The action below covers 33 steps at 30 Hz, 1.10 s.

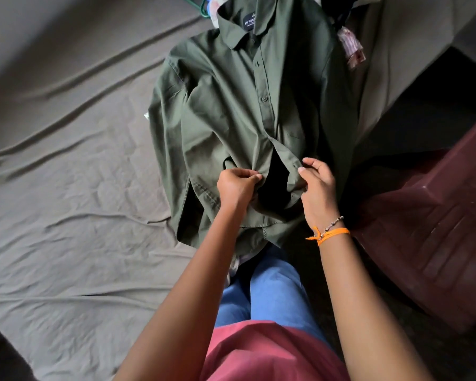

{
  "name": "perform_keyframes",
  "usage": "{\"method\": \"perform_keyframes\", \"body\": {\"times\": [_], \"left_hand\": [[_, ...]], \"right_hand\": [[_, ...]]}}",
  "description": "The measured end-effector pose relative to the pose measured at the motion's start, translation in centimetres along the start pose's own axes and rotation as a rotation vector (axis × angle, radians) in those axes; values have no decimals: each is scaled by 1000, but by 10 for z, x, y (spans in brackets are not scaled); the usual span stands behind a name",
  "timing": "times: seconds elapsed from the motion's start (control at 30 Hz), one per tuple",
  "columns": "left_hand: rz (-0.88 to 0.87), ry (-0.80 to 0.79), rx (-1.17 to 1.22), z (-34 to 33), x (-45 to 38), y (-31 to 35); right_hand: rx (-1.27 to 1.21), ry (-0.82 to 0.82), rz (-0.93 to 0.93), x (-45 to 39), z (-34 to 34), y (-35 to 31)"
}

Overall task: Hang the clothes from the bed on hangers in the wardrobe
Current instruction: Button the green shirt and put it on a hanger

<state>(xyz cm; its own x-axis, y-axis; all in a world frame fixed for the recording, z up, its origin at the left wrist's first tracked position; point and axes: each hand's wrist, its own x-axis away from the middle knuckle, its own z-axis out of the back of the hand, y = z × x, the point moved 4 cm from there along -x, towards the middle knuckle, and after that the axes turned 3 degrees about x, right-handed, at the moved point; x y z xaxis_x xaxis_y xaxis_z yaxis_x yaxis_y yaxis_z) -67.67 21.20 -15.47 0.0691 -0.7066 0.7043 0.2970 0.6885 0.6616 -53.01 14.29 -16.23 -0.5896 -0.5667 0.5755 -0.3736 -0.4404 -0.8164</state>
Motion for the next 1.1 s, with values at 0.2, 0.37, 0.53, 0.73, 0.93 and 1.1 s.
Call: {"method": "perform_keyframes", "body": {"times": [0.2,0.37,0.53,0.73,0.93,1.1], "left_hand": [[104,-62,94,-1,2,-4],[294,-184,261,-1,4,-3],[312,-224,230,1,3,-4],[249,-215,140,8,8,2],[337,-224,211,3,15,1],[377,-266,244,0,19,3]], "right_hand": [[158,-77,-75,8,-21,4],[335,-50,-45,7,-42,7],[488,-45,82,11,-43,3],[549,-23,202,17,-41,-4],[471,-62,154,19,-35,-1],[335,-115,50,19,-29,-6]]}}
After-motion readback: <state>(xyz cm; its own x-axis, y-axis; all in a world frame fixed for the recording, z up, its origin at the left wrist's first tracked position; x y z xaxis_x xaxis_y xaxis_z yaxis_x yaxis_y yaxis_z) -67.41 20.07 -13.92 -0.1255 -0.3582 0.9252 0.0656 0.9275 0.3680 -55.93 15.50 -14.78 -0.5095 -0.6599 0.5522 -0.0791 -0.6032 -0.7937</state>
